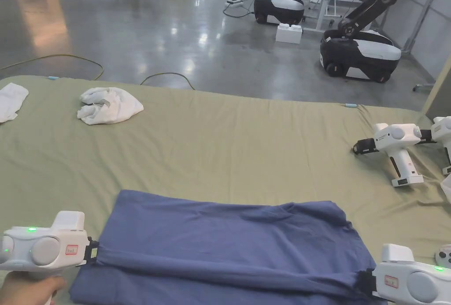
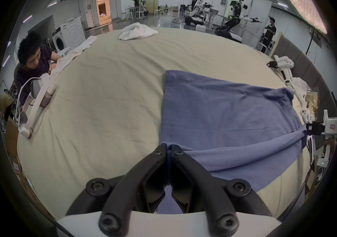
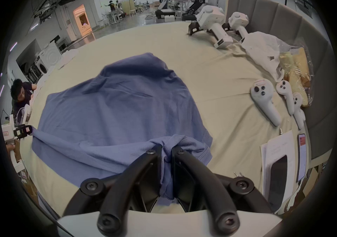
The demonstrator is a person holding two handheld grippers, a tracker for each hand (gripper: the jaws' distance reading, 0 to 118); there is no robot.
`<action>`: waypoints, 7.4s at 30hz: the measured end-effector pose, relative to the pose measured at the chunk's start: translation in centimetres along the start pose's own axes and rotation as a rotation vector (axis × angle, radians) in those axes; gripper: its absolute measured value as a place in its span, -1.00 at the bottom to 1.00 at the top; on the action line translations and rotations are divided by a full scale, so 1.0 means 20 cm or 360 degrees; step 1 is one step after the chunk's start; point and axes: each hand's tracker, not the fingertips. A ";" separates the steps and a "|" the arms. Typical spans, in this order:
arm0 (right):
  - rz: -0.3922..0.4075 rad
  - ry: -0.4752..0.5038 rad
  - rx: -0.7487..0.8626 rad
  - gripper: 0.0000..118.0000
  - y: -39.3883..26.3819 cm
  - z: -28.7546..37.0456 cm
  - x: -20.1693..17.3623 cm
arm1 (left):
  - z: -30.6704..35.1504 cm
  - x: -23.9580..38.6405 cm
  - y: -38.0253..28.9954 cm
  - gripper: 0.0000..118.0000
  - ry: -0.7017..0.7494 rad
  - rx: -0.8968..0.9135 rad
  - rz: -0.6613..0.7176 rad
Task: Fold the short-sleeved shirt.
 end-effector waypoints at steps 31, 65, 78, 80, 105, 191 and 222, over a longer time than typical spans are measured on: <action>0.0123 0.0034 0.1538 -0.99 -0.22 0.83 -0.53 | 0.71 0.19 -0.26 -1.00 0.0110 0.1250 -0.0102; 0.0052 -0.0210 0.0797 -0.44 -0.43 0.51 -0.18 | 0.01 0.05 -0.38 -0.97 0.0037 -0.0131 -0.0070; -0.0036 -0.0033 0.0107 -0.23 -0.49 0.01 0.03 | 0.30 0.09 -0.49 -0.98 0.0030 0.0094 -0.0036; 0.0013 0.0002 0.0126 -0.67 -0.48 0.02 0.01 | 0.28 0.06 -0.48 -0.98 0.0023 0.0084 -0.0032; 0.0209 -0.0107 -0.0126 -0.89 -0.85 0.63 -0.01 | 0.74 -0.06 -0.84 -0.98 -0.0034 -0.0031 -0.0050; -0.0031 0.0086 -0.0136 0.05 0.26 -0.32 0.00 | 0.14 0.06 -0.05 -0.99 -0.0041 0.0216 -0.0112; 0.0176 0.0099 0.0311 -0.94 -0.18 0.65 0.06 | 0.59 -0.11 -0.26 -0.99 -0.0223 0.0392 -0.0045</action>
